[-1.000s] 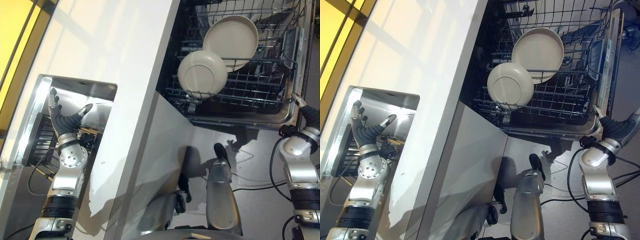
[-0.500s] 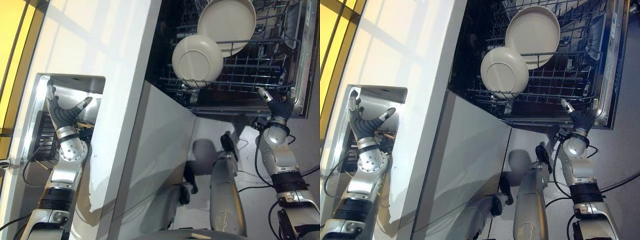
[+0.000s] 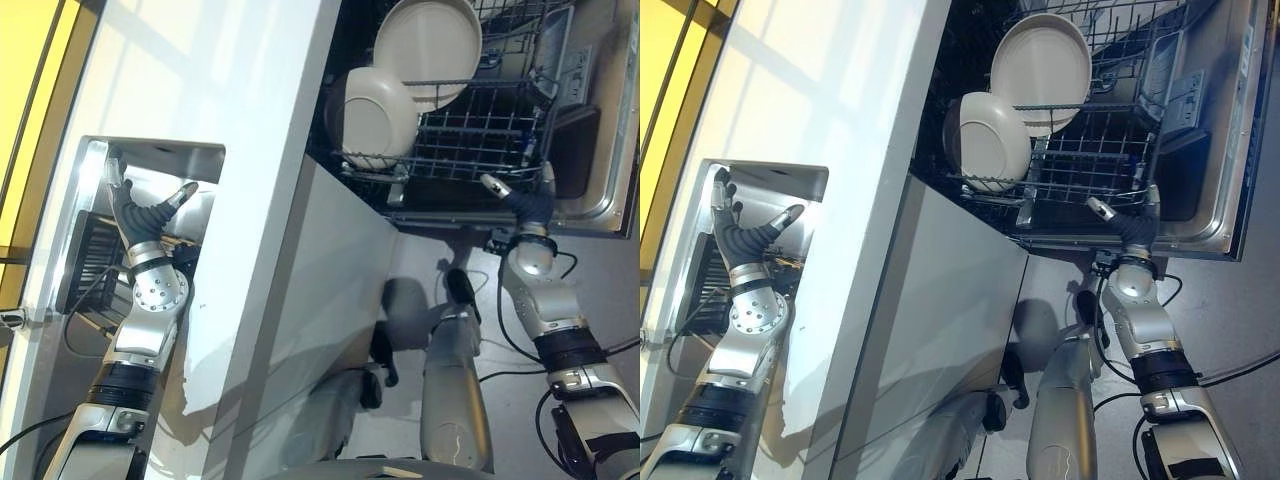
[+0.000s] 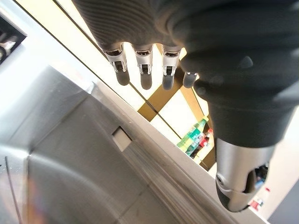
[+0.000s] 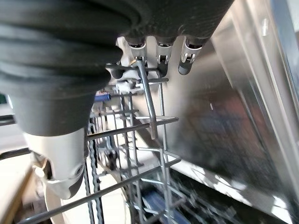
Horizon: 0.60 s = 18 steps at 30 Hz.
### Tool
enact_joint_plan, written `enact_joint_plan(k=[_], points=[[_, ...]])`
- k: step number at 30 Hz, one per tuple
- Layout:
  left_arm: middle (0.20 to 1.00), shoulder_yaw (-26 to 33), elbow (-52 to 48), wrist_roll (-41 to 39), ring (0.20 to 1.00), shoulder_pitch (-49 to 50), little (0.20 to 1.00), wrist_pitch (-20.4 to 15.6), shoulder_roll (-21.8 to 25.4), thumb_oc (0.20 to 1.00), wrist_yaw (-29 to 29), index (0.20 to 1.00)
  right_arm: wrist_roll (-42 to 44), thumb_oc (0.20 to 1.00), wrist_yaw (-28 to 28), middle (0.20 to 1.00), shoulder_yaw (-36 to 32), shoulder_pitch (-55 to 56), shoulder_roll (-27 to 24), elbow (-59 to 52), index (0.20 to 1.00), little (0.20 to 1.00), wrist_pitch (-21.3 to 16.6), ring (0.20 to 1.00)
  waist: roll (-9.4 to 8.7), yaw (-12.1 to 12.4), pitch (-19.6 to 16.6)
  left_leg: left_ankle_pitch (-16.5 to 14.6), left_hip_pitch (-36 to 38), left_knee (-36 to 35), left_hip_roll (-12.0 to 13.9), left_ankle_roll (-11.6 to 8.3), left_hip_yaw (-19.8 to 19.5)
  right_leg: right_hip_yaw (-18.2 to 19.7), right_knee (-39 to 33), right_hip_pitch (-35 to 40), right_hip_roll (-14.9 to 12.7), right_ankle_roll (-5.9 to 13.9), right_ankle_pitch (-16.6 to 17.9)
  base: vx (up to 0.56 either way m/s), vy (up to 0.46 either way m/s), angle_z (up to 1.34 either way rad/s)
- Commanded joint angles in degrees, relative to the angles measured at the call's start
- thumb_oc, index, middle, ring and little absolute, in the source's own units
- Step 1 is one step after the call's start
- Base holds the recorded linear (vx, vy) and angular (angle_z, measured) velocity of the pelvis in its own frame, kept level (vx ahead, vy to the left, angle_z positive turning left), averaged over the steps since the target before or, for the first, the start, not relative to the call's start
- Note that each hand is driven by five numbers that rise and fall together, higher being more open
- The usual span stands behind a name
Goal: Pick up plates and place into dishwasher.
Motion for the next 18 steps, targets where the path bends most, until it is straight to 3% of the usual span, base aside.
enact_joint_plan(k=[1, 9, 18], points=[[1.000, -1.1, -2.7, -1.9, 1.000, 1.2, 1.000, -0.8, -1.7, 1.000, -0.1, 1.000, -3.2, 1.000, 6.0, 1.000, 6.2, -11.7, 1.8, -4.2, 1.000, 1.000, -1.1, 1.000, 1.80, 3.0, 4.0, 0.1, -5.7, 7.2, -1.5, -0.61, -2.1, -0.1, 1.2, 4.7, -1.8, -1.62, -7.2, 0.05, 0.104, 0.13], [1.000, -0.3, -3.8, -1.8, 1.000, 2.6, 1.000, -0.7, -2.0, 1.000, -1.7, 1.000, -5.6, 1.000, 6.7, 1.000, 7.2, -13.5, 1.6, -5.9, 1.000, 1.000, 0.9, 1.000, 0.46, 5.5, 3.9, 0.0, -7.0, 8.7, -2.2, -0.23, -2.4, -1.2, 1.3, 4.9, -2.9, -1.82, -6.3, 0.03, 0.076, 0.16], [1.000, 0.8, -4.1, -1.4, 1.000, 3.4, 1.000, -1.4, -1.0, 1.000, -2.7, 1.000, -6.0, 1.000, 7.1, 1.000, 8.9, -18.2, 2.4, -5.8, 1.000, 1.000, 0.0, 1.000, -0.11, 8.9, 4.5, 0.0, -8.9, 10.1, -3.2, 0.35, -2.9, -3.1, 2.4, 4.5, -4.6, -2.33, -5.1, 0.00, 0.028, 0.25]])
